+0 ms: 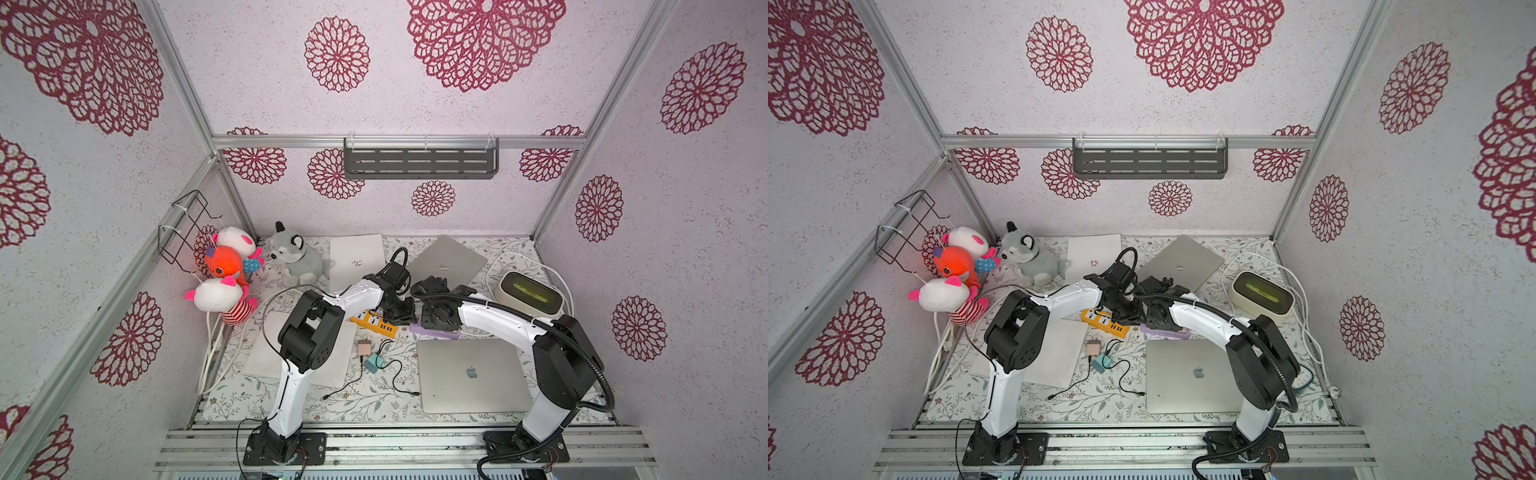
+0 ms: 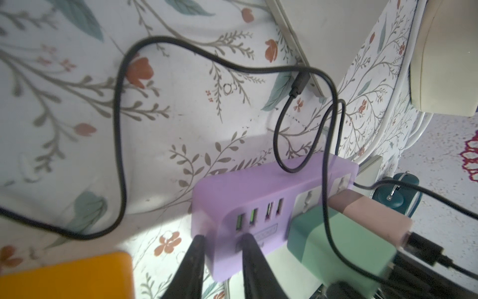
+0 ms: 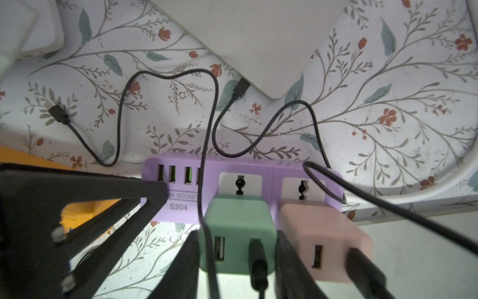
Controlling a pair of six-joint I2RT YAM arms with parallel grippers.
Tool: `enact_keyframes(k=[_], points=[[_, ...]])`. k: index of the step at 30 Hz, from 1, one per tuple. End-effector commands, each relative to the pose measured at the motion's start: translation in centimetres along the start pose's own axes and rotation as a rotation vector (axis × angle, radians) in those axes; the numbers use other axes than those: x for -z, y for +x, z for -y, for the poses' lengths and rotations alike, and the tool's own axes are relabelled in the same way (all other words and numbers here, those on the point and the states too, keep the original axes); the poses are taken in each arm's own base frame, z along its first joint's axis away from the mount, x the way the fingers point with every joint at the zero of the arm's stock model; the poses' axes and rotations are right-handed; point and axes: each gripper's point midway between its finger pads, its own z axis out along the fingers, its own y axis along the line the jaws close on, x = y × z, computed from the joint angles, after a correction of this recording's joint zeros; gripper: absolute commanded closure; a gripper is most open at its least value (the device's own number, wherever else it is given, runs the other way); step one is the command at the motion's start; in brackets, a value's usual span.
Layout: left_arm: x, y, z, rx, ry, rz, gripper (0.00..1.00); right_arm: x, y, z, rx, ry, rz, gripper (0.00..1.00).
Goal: Unplug the laptop charger
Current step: Remove the plug from the socket.
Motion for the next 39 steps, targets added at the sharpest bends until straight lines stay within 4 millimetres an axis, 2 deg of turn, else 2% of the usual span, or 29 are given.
enact_keyframes(k=[1,7,16,22,29,39], points=[[-2.72,1.72,-2.71,0.032,-0.097,-0.061,0.72,3.03,-2.63,-1.43,-0.028,-0.088,0.103,0.68],[-2.82,1.73,-2.75,0.035,-0.098,-0.063,0.72,2.88,-2.48,-1.55,0.011,-0.049,0.096,0.68],[-2.89,1.83,-2.87,0.035,-0.101,-0.066,0.72,3.53,-2.81,-1.86,-0.027,-0.118,0.108,0.68],[-2.85,1.80,-2.86,0.034,-0.101,-0.064,0.72,2.86,-2.38,-1.70,-0.003,-0.079,0.090,0.68],[-2.84,1.83,-2.84,0.035,-0.100,-0.066,0.72,3.76,-2.93,-1.24,-0.001,-0.066,0.112,0.68],[-2.87,1.77,-2.81,0.035,-0.100,-0.066,0.72,3.19,-2.73,-1.71,0.027,-0.051,0.096,0.68]])
